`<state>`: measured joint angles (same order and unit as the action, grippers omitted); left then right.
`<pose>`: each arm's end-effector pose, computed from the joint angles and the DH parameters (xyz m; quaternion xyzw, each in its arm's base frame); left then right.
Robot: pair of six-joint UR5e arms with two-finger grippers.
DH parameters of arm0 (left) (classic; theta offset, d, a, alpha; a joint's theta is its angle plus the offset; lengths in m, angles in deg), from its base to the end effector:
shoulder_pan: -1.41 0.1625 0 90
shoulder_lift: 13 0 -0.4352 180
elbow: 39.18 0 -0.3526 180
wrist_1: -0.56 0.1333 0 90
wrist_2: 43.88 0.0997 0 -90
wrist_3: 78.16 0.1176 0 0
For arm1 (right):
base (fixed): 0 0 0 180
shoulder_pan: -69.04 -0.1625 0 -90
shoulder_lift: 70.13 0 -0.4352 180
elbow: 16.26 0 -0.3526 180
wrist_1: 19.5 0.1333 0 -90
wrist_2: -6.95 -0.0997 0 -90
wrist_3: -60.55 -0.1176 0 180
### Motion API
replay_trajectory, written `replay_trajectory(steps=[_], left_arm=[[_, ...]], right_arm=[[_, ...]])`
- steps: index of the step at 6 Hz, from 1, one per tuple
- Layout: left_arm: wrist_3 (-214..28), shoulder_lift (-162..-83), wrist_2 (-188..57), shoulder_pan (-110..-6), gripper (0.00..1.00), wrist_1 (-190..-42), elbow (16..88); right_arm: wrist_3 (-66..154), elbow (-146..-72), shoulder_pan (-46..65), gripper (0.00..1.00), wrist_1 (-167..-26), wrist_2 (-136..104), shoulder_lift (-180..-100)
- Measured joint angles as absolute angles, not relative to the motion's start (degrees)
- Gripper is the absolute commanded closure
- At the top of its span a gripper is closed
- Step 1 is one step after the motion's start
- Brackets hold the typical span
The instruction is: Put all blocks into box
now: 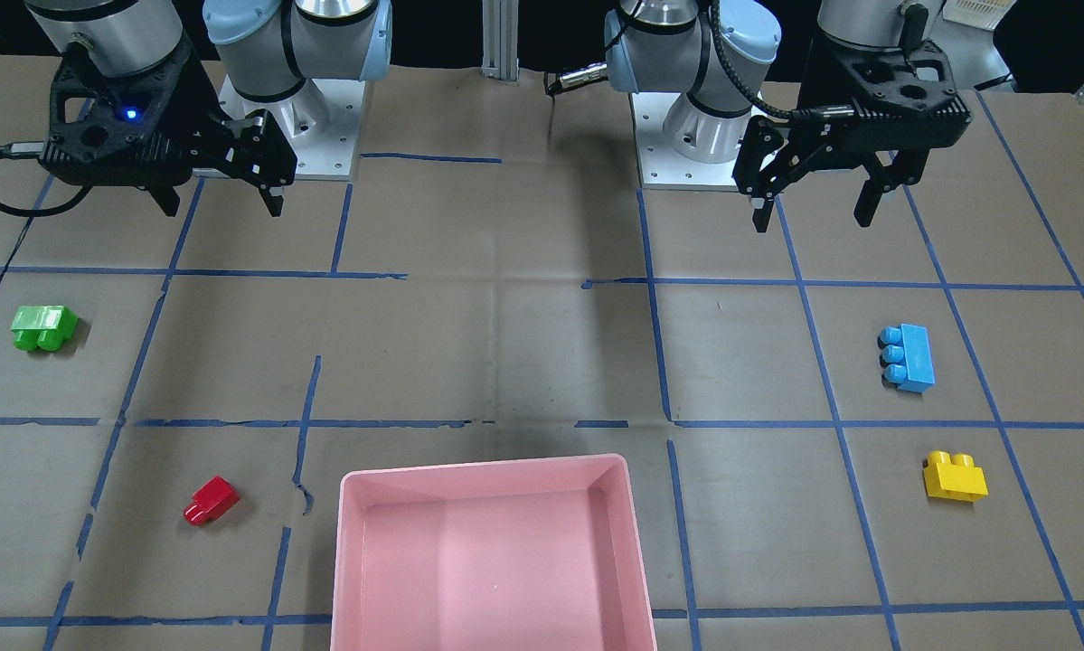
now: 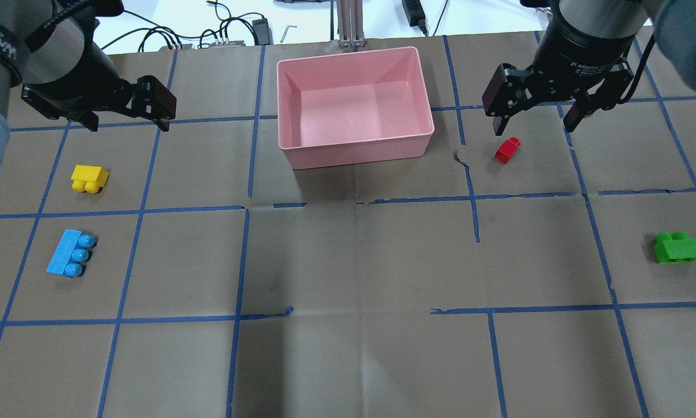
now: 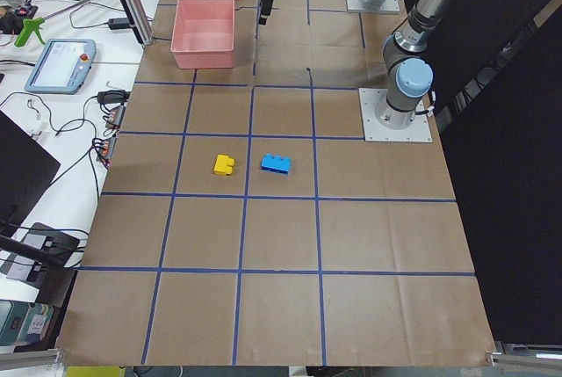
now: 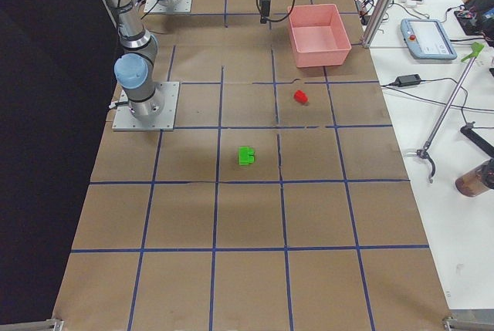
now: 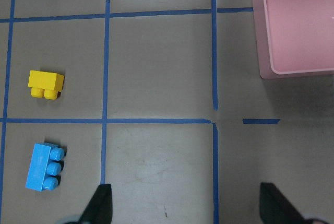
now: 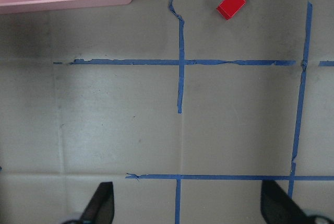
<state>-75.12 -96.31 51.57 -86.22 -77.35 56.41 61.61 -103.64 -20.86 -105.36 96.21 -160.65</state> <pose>-0.1044 -0.4303 0.5103 0.0003 0.9923 -0.1124 0.0526 0.1340 -0.4460 0.4977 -0.0083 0.9999 0.0087 0.0065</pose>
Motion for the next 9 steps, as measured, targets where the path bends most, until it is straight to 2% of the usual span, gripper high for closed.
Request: replay_trajectory(steps=[3, 4, 5, 7, 9], left_arm=[[-73.5, -96.8, 51.6, -84.8, 0.01, -77.4, 57.2], [-68.4, -97.1, 51.7, -82.6, 0.04, -76.9, 58.9], [-62.0, -97.2, 51.6, -77.6, 0.06, -75.6, 61.8], [-53.1, -97.6, 51.0, -65.1, 0.04, -68.0, 69.0], [-47.0, -101.5, 49.3, -59.8, 0.03, -61.0, 71.5]], right_arm=[[61.6, -103.6, -20.8, 0.00, -105.2, 96.5, -160.3], [61.5, -103.3, -20.8, 0.00, -105.3, 96.4, -159.9], [61.6, -103.0, -20.4, 0.00, -105.3, 96.2, -159.4], [63.2, -103.1, -17.0, 0.00, -105.7, 96.5, -158.7], [71.2, -103.4, -8.5, 0.00, -105.9, 97.6, -158.6]])
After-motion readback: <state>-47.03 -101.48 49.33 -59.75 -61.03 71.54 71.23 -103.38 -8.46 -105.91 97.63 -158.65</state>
